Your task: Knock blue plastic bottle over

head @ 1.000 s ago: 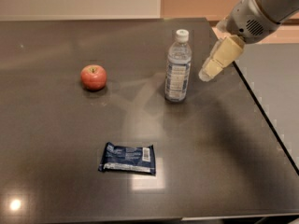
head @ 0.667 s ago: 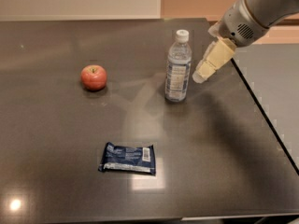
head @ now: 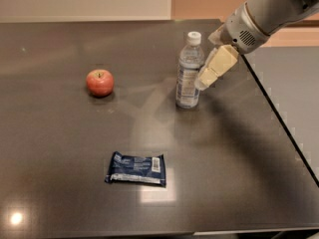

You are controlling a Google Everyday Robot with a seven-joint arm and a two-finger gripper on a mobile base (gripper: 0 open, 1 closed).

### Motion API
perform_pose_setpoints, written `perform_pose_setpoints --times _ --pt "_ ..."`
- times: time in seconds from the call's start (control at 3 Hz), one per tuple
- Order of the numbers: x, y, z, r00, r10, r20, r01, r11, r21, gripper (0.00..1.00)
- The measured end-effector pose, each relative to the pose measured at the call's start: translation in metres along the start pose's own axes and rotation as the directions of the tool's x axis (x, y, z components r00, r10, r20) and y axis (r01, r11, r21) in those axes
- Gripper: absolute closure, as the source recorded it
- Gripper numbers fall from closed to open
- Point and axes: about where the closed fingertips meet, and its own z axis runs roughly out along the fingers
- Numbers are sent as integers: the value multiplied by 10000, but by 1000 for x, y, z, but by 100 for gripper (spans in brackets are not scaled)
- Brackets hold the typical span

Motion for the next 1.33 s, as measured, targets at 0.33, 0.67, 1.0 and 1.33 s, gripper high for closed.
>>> perform_pose_setpoints --times 0.33,0.67,1.0,1.33 --pt "-7 3 6 9997 -38 250 43 9998 -189 0" --pt "-11 6 10 9989 -12 466 29 9993 -374 16" --pt "-12 8 9 9978 115 649 -85 9989 -468 39" --pt "-15 10 4 9975 224 676 -192 9987 -480 63"
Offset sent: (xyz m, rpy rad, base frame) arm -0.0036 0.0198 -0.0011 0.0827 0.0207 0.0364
